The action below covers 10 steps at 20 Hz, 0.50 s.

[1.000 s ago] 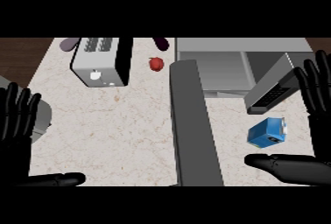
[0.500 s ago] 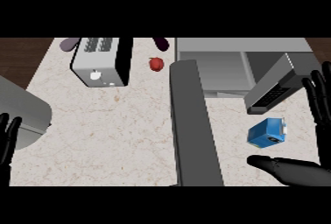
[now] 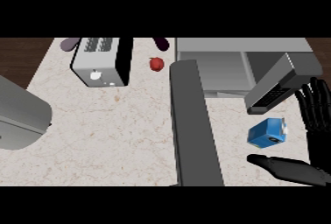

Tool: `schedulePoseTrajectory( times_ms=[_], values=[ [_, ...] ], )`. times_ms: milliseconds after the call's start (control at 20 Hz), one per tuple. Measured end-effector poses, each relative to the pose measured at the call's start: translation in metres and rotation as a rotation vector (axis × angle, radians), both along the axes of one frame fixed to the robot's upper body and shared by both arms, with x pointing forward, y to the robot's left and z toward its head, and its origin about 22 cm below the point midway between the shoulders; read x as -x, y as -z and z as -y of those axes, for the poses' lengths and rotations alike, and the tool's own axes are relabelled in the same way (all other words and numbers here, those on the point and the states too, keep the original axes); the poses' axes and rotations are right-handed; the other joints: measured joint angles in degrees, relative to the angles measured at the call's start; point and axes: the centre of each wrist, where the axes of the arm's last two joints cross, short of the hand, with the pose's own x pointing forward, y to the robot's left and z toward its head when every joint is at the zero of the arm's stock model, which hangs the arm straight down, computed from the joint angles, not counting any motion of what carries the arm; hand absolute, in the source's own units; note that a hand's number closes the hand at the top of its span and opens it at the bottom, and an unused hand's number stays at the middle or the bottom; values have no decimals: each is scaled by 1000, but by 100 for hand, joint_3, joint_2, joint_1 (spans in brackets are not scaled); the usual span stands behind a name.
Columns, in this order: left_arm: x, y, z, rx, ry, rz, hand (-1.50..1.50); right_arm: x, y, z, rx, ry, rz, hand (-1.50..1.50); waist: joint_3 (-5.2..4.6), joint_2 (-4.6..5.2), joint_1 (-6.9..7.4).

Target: Pick up the milk, place it into the microwave and close the microwave

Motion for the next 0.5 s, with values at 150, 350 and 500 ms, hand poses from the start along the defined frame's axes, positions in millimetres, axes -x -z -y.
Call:
schedulePoseTrajectory(
  times_ms=[150,350,500],
  values=[
    [6,-2,-5,1,-3,-1,-150,-1,15,5,-5,20,-16,-150,0,1,-2],
    [11,-4,-11,-3,-6,-1,-150,-6,37,9,-13,56,-41,-150,1,2,-2],
    [17,-6,-12,-7,1,-4,-150,-10,54,23,-13,94,-59,-150,1,3,1]
  ],
)
